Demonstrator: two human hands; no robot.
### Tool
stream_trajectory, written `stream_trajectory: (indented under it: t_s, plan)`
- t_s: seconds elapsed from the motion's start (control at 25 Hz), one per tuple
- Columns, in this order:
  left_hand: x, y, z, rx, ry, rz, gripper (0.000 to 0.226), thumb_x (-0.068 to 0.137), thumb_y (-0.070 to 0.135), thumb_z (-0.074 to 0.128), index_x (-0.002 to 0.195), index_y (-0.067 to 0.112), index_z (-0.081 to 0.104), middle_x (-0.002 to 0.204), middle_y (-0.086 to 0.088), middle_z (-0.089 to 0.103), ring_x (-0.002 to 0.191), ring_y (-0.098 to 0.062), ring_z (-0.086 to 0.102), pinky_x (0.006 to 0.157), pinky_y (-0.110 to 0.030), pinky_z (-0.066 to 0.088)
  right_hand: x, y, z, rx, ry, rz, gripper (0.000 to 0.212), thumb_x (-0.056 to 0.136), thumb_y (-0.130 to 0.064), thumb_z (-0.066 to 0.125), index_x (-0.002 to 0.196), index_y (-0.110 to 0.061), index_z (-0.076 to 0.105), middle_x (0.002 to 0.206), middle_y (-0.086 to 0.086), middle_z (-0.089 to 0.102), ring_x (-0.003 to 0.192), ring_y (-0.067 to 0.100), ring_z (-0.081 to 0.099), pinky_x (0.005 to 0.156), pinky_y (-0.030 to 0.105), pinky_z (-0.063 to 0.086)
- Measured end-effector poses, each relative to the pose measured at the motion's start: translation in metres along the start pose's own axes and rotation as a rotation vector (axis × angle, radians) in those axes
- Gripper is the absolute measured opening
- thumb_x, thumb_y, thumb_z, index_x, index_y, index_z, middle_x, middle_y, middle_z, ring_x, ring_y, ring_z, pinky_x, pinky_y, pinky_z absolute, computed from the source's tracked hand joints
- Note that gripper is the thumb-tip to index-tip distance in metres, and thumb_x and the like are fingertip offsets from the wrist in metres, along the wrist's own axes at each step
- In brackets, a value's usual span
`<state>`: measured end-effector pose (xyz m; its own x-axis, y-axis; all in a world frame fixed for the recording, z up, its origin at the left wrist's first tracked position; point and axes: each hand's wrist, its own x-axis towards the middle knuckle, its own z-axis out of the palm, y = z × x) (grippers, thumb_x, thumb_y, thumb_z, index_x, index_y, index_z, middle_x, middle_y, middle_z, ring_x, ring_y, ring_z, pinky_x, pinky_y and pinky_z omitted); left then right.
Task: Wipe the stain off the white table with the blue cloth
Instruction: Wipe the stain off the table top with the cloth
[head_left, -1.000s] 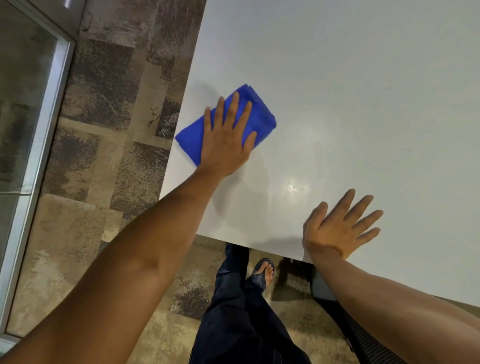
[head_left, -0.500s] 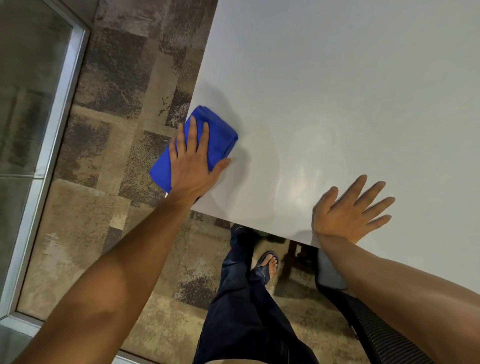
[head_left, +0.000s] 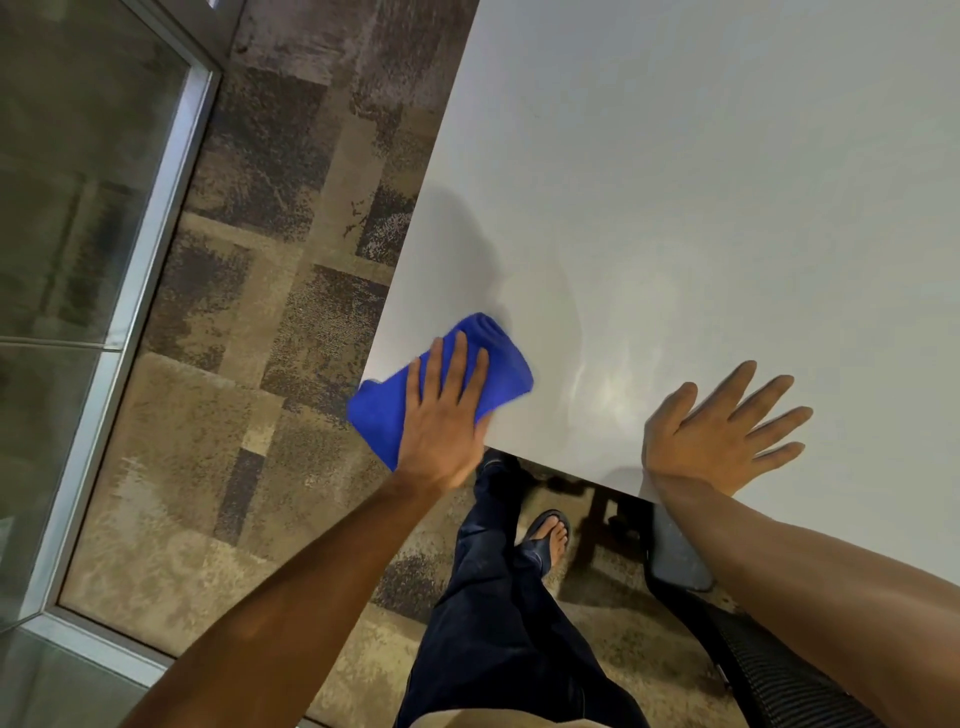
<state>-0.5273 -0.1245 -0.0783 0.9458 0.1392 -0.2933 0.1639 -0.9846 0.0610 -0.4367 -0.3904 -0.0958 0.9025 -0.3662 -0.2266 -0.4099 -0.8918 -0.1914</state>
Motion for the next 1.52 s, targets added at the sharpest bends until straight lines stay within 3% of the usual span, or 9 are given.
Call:
stream_trajectory:
  t_s: [0.08,0.2,0.36,0.64,0.92,1.12,1.28,1.4,1.52]
  plan:
    - [-0.012,0.020,0.004,0.008,-0.041,0.165,0.077,0.094,0.043,0.051,0.158,0.019,0.015,0.167,-0.014,0.007,0.153,-0.041,0.008,0.122,-0.060,0.011,0.000,0.000,0.000,-0.008,-0.005,0.001,0.071,0.104,-0.053,0.024,0.165,-0.022,0.006,0.173,0.013,0.000,0.157,0.047,-0.003,0.121,0.071,0.003]
    - [-0.018,0.052,0.008,0.032,-0.048,0.370,0.077,0.096,0.050,0.046,0.159,0.022,0.012,0.168,-0.012,0.005,0.153,-0.041,0.004,0.121,-0.062,0.009,0.001,-0.001,-0.002,-0.028,-0.015,0.016,0.072,0.103,-0.054,0.024,0.165,-0.022,0.006,0.173,0.012,0.000,0.157,0.046,-0.002,0.122,0.069,0.003]
    - [-0.003,0.089,0.006,0.004,-0.066,0.463,0.078,0.097,0.043,0.046,0.160,0.024,0.005,0.168,-0.009,-0.001,0.153,-0.039,-0.005,0.121,-0.062,0.005,0.003,-0.001,-0.002,-0.022,-0.017,0.021,0.072,0.101,-0.051,0.029,0.165,-0.020,0.013,0.173,0.014,0.004,0.157,0.047,0.000,0.122,0.069,0.005]
    - [0.036,0.094,-0.004,0.015,-0.039,0.485,0.070,0.100,0.041,0.036,0.160,0.024,0.005,0.168,-0.010,0.000,0.153,-0.043,-0.003,0.119,-0.065,0.003,0.002,0.000,-0.001,-0.035,-0.011,0.017,0.071,0.103,-0.054,0.026,0.165,-0.021,0.013,0.173,0.013,0.004,0.157,0.047,0.001,0.122,0.069,0.006]
    - [0.150,0.085,-0.035,0.081,0.106,0.428,0.065,0.103,0.048,0.028,0.160,0.023,0.009,0.168,-0.010,0.007,0.153,-0.042,0.006,0.119,-0.063,0.010,0.000,-0.001,-0.003,-0.055,-0.011,0.034,0.072,0.103,-0.052,0.027,0.165,-0.021,0.012,0.173,0.012,0.002,0.157,0.045,-0.001,0.123,0.067,0.004]
    - [0.221,0.059,-0.060,0.010,0.125,0.281,0.067,0.099,0.059,0.026,0.158,0.027,0.019,0.167,-0.011,0.012,0.152,-0.043,0.011,0.120,-0.062,0.011,0.000,-0.003,-0.005,-0.083,-0.025,0.043,0.072,0.102,-0.053,0.023,0.165,-0.021,0.009,0.174,0.012,-0.001,0.158,0.044,-0.004,0.124,0.066,0.003]
    - [0.237,0.030,-0.079,0.034,0.123,0.386,0.071,0.094,0.071,0.031,0.156,0.035,0.026,0.166,-0.019,0.009,0.147,-0.052,0.014,0.118,-0.064,0.013,-0.001,-0.004,-0.006,-0.072,-0.023,0.040,0.072,0.102,-0.053,0.023,0.165,-0.021,0.009,0.174,0.011,-0.001,0.158,0.044,-0.005,0.124,0.066,0.002]
    - [0.233,-0.011,-0.083,0.002,0.103,0.263,0.063,0.099,0.054,0.037,0.157,0.031,0.025,0.166,-0.023,0.003,0.146,-0.053,0.015,0.119,-0.060,0.017,-0.001,-0.004,-0.006,-0.073,-0.015,0.041,0.072,0.102,-0.053,0.024,0.165,-0.022,0.009,0.174,0.011,-0.001,0.158,0.044,-0.005,0.124,0.066,0.002]
    - [0.215,-0.049,-0.077,-0.102,0.074,0.251,0.058,0.102,0.030,0.044,0.157,0.020,0.027,0.166,-0.020,0.004,0.151,-0.045,0.006,0.124,-0.054,0.007,-0.002,-0.004,-0.005,-0.063,-0.015,0.035,0.072,0.102,-0.053,0.025,0.165,-0.022,0.009,0.174,0.011,-0.001,0.157,0.044,-0.005,0.123,0.066,0.002]
